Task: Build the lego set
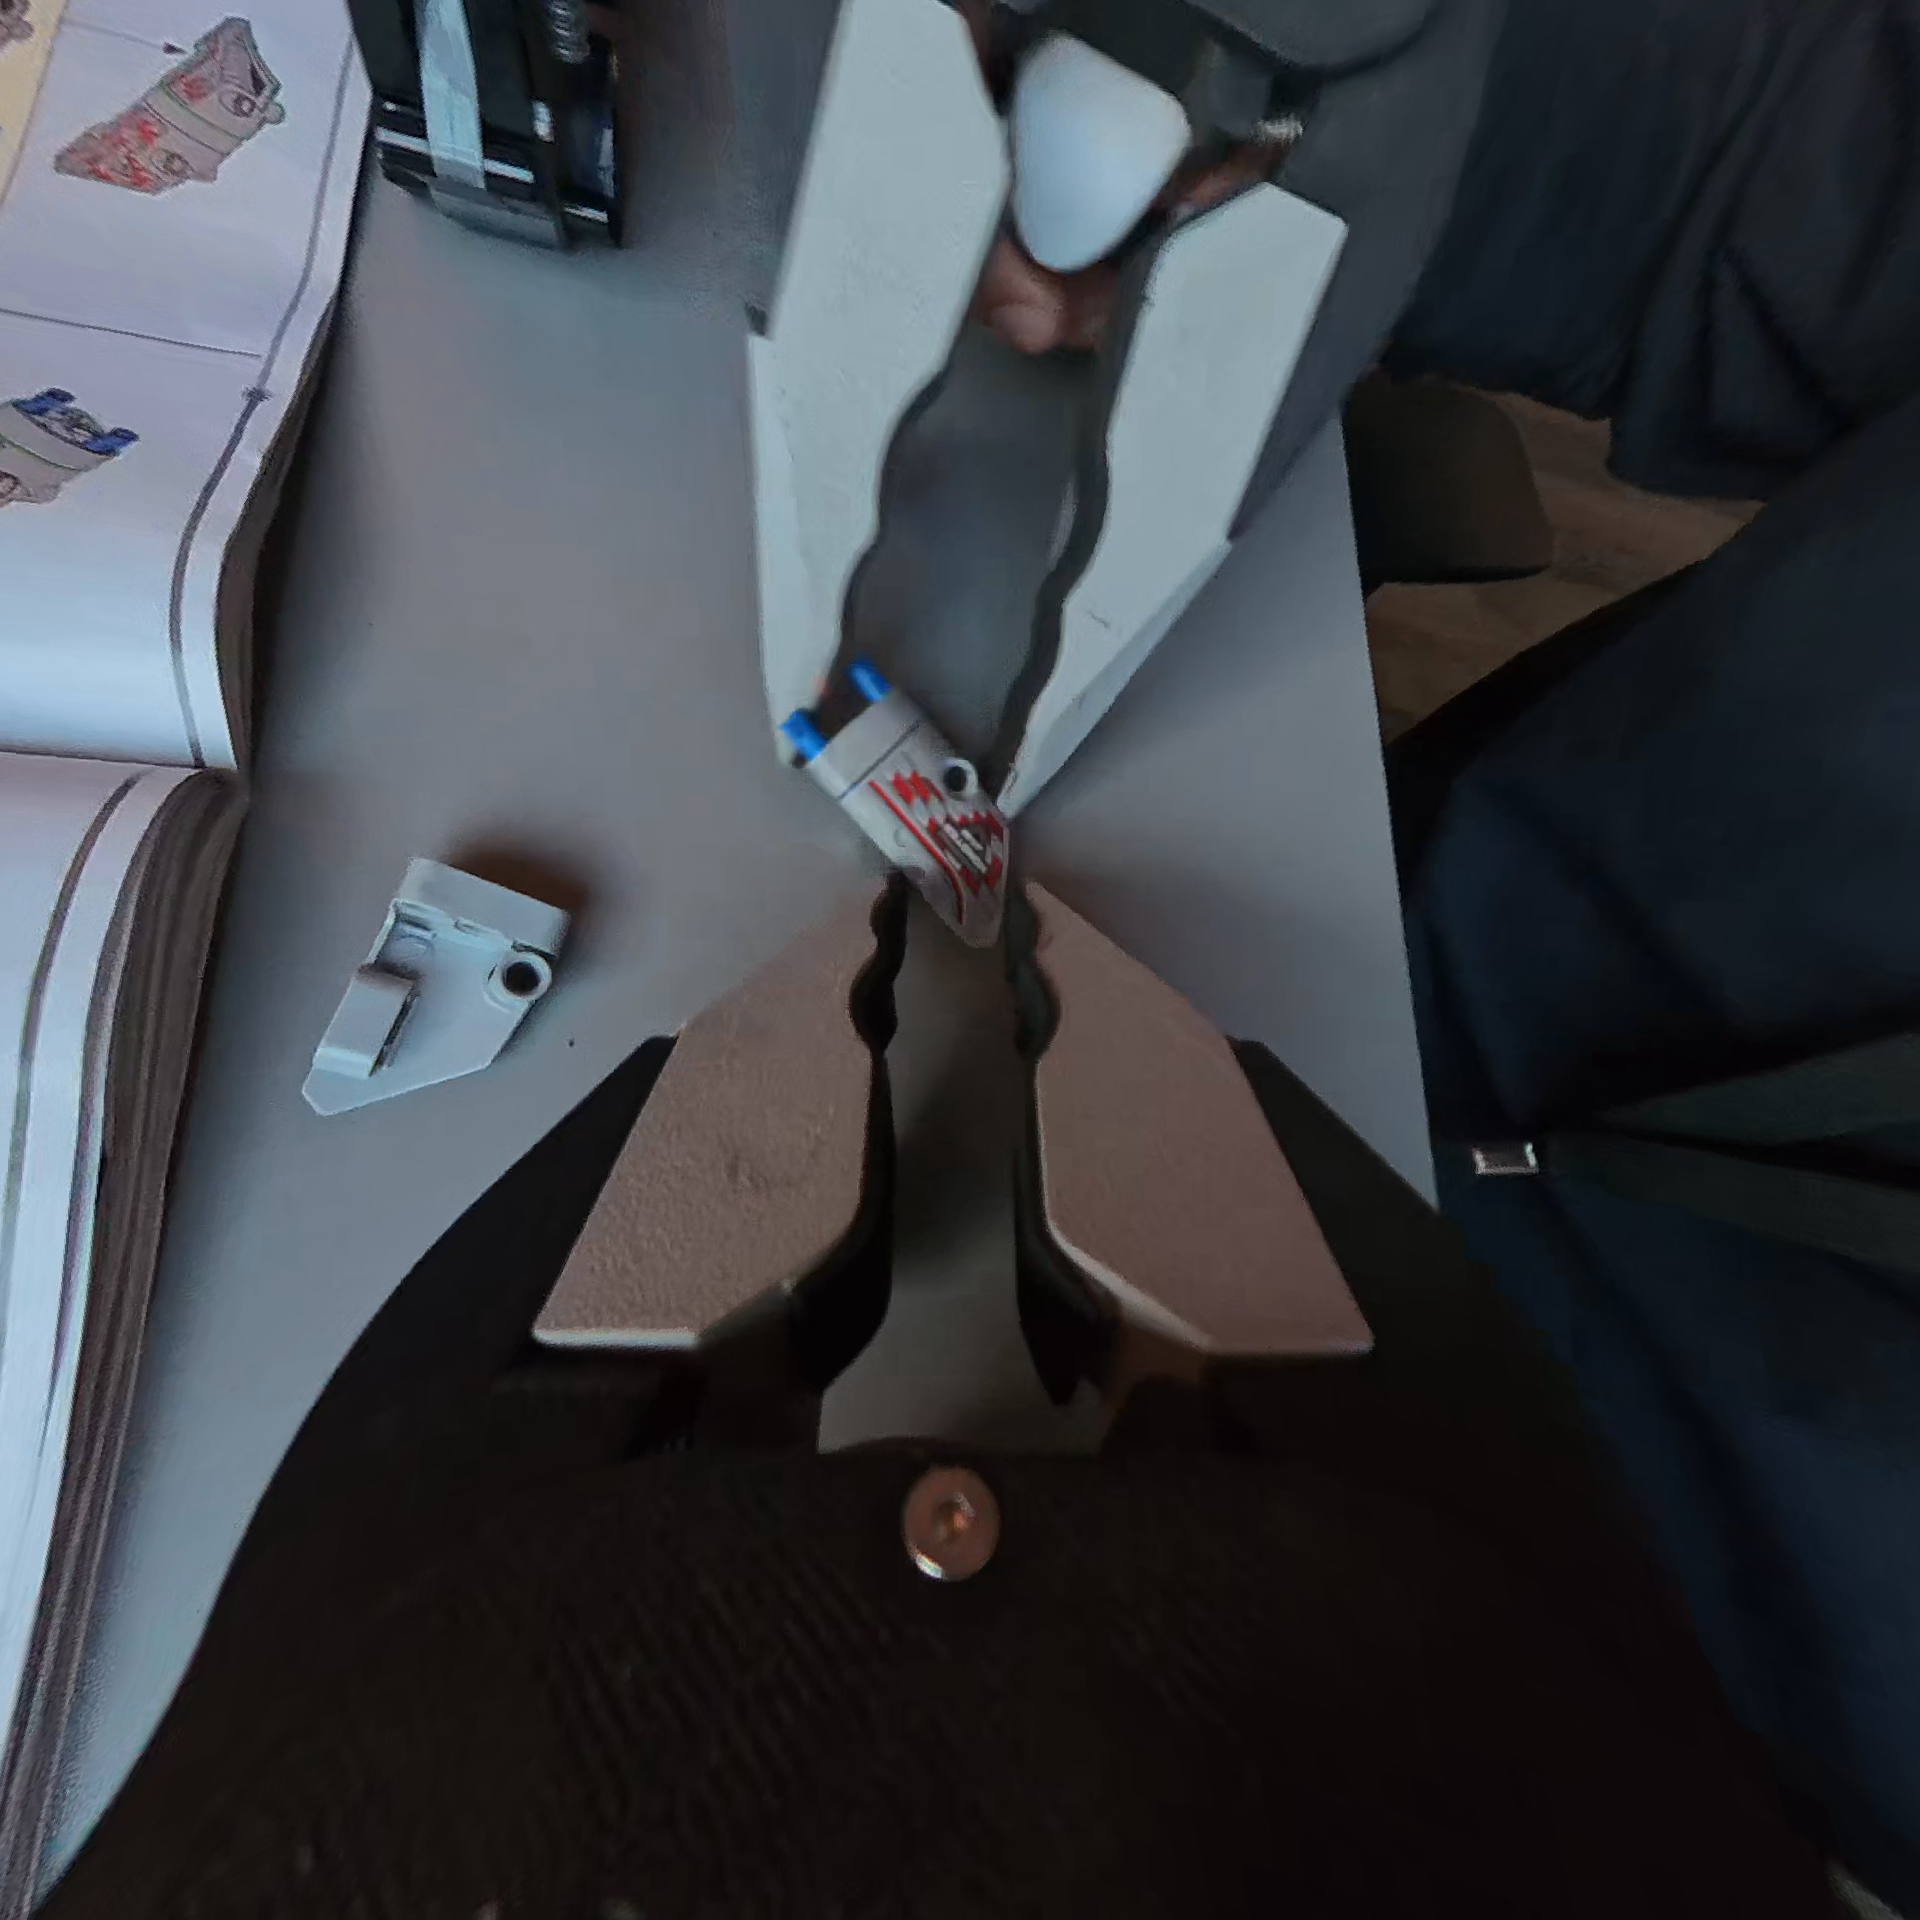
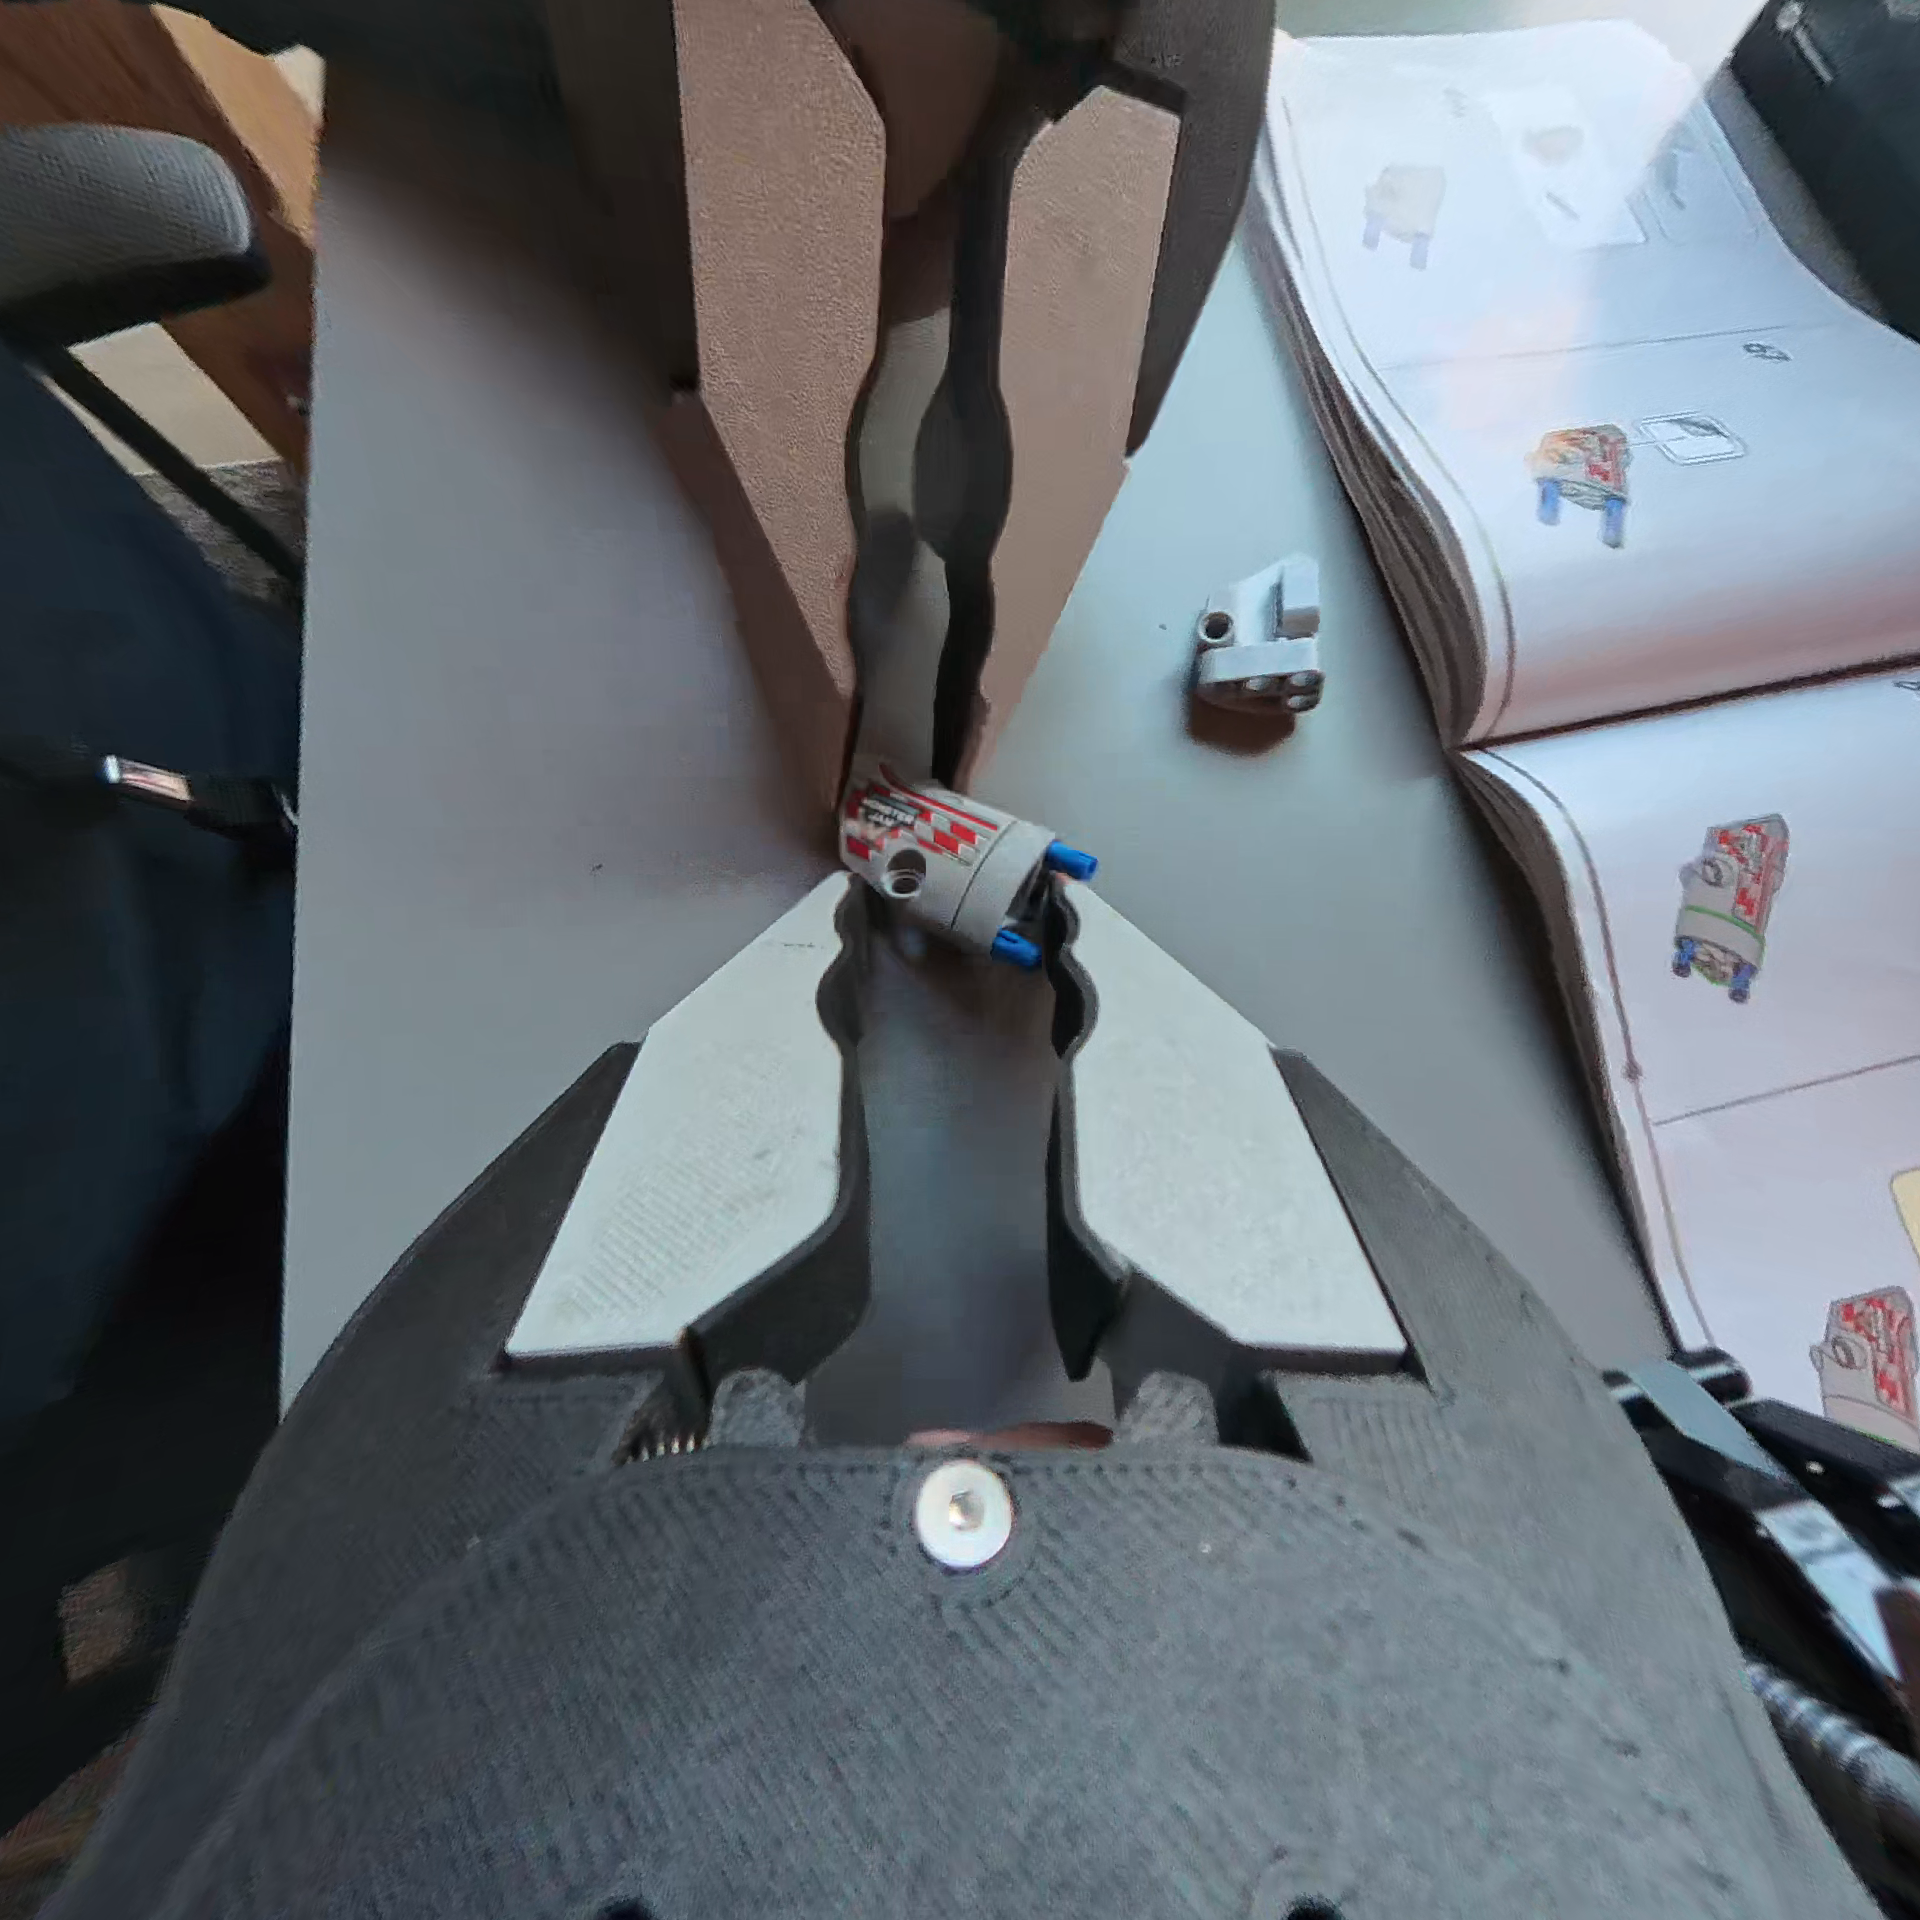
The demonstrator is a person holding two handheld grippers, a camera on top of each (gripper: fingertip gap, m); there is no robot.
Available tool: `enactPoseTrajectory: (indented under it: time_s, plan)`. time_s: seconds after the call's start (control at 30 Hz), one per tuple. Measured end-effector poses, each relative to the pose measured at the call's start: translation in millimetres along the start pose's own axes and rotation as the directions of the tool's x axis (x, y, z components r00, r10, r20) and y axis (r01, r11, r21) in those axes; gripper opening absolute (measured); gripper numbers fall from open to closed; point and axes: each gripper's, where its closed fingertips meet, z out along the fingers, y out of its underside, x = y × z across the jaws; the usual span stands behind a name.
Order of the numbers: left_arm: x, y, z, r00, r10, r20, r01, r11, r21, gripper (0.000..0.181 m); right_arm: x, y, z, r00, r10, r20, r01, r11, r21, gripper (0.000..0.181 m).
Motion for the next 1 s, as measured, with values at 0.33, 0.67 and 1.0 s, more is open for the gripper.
enactPoseTrajectory:
  time_s: [0.33,0.67,1.0]
  plan:
    - [1.3,-4.4,-1.6,0.995,-0.070,-0.068,0.071,0.997,0.027,0.019,1.8,-14.7,-6.5,0.968,-0.176,-0.177,0.188,0.981,0.053,0.028]
    - [-0.4,-7.2,0.5,0.999,-0.044,-0.031,0.045,0.998,0.036,0.019,1.9,-21.1,-5.2,0.889,-0.323,-0.323,0.346,0.938,0.014,0.027]
    - [7.3,-15.4,-9.9,0.996,0.089,-0.023,-0.085,0.990,0.115,0.018,-6.1,-34.3,-16.1,0.937,-0.242,-0.252,0.285,0.946,0.154,0.026]
